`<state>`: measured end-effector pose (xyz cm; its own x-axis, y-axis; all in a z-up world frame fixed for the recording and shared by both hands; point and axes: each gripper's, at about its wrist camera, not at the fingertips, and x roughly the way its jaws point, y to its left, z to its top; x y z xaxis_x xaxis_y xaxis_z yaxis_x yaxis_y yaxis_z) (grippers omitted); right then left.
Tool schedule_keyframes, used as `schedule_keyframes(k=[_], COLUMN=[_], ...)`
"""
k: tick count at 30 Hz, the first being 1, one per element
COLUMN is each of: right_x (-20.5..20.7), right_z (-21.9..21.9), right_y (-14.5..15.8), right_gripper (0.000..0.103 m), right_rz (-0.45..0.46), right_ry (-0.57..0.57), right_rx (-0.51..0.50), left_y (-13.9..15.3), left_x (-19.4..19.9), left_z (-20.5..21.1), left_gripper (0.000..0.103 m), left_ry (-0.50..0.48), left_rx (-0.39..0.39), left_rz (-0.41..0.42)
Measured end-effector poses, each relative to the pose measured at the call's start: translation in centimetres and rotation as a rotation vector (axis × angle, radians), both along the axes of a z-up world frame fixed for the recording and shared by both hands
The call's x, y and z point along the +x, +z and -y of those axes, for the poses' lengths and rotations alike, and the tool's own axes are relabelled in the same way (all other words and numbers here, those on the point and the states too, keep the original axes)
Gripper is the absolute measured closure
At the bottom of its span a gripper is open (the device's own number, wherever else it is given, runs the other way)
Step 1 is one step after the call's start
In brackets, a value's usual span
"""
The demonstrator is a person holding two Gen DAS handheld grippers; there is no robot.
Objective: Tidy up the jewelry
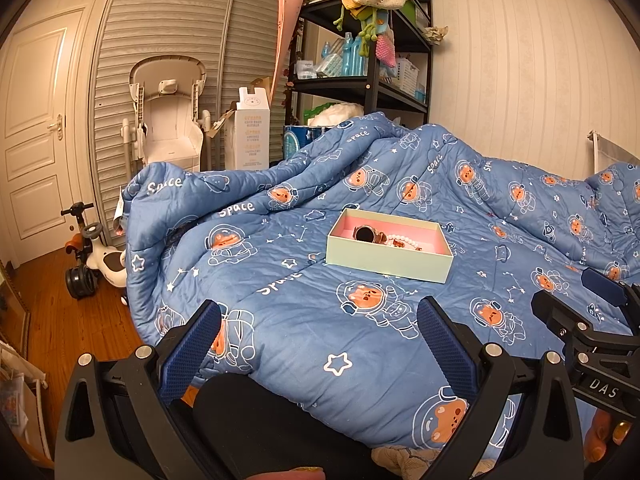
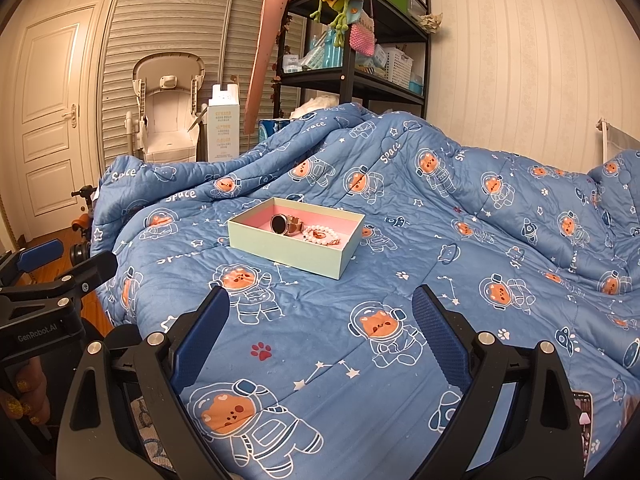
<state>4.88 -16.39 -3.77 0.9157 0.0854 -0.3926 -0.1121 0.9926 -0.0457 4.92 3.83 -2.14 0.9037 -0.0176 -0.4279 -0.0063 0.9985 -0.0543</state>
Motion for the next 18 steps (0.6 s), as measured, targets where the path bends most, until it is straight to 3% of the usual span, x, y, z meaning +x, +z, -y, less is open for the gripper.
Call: schedule_keyframes(k=[18], right_x=[-0.02], right_z=[0.0], right_y=[-0.03], right_gripper=[0.012], right_rz=[0.0], right_ry=[0.001], right_rx=[0.0], left_y=[0.11], left_x=[0.06], left_z=[-0.07], left_gripper=[0.007], left_ry=[-0.003], left_rx=[0.001], left_rz=[0.001])
